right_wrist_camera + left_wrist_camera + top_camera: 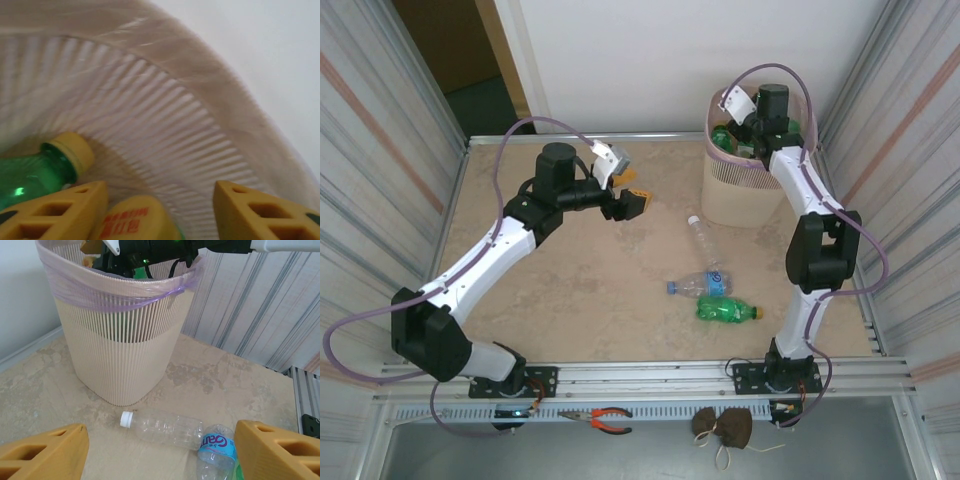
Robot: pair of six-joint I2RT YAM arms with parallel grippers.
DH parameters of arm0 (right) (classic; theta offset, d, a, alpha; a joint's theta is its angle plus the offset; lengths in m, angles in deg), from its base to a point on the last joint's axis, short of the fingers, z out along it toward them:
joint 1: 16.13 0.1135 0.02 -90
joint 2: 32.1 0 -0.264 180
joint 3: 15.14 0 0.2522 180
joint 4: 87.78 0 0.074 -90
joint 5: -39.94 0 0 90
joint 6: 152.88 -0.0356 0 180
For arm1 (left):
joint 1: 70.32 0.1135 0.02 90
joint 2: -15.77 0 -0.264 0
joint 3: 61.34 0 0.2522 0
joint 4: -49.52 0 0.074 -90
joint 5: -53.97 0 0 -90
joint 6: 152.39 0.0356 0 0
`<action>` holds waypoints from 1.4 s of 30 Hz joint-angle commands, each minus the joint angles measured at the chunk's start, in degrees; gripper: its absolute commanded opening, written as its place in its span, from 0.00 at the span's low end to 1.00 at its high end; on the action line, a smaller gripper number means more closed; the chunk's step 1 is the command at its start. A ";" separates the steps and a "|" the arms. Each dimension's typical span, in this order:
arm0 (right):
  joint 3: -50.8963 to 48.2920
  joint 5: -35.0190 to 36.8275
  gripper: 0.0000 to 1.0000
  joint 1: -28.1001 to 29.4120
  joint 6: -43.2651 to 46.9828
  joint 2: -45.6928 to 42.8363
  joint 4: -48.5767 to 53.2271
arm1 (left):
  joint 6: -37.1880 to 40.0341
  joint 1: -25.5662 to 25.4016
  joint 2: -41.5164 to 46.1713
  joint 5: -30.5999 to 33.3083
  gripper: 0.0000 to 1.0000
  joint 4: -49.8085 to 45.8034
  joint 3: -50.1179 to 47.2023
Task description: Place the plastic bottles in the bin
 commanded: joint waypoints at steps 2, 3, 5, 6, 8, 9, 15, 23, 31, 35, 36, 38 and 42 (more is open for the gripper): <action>3.77 -6.00 0.71 -0.33 -7.21 -2.62 3.31 | -0.55 0.63 -0.38 -1.17 0.76 1.44 1.91; 4.40 -7.28 0.75 -0.43 -8.91 -3.37 3.82 | -0.60 0.66 -0.24 -1.16 0.77 1.55 1.93; 5.40 -9.66 0.80 -0.86 -11.55 -4.68 5.11 | -0.84 0.58 -0.31 -1.25 0.76 1.85 1.83; 5.42 -10.72 0.82 -1.01 -12.88 -5.36 5.52 | -1.00 0.58 -0.19 -1.34 0.76 2.04 1.77; 7.46 -12.10 0.83 -1.48 -15.56 -6.48 5.50 | -1.18 0.59 -0.19 -1.43 0.76 2.23 1.68; 7.64 -12.37 0.82 -1.82 -17.26 -6.94 5.38 | -1.20 0.58 -0.23 -1.42 0.77 2.38 1.65; 9.62 -10.55 0.64 -4.61 -31.04 -7.58 7.25 | -1.66 0.59 -0.52 -1.70 0.76 2.76 1.37; 13.15 -7.51 0.48 -7.09 -42.30 -4.54 16.39 | -1.88 0.59 -1.41 -2.03 0.75 2.92 1.45; 20.78 -15.54 0.34 -7.61 -47.23 3.03 27.44 | -1.91 0.59 -1.87 -2.05 0.75 3.11 1.48; 22.81 -11.67 0.32 -7.86 -50.35 6.97 34.08 | -1.84 0.63 -2.10 -1.95 0.75 3.19 1.48; 21.64 -11.49 0.31 -8.08 -50.75 7.08 34.21 | -1.88 0.58 -2.22 -2.00 0.75 3.20 1.42; 18.75 -11.05 0.31 -8.26 -51.35 7.06 33.96 | -1.88 0.58 -2.46 -2.05 0.75 3.20 1.40; 16.48 -10.72 0.29 -8.38 -52.01 6.50 34.05 | -2.19 0.58 -3.02 -2.11 0.74 2.76 1.31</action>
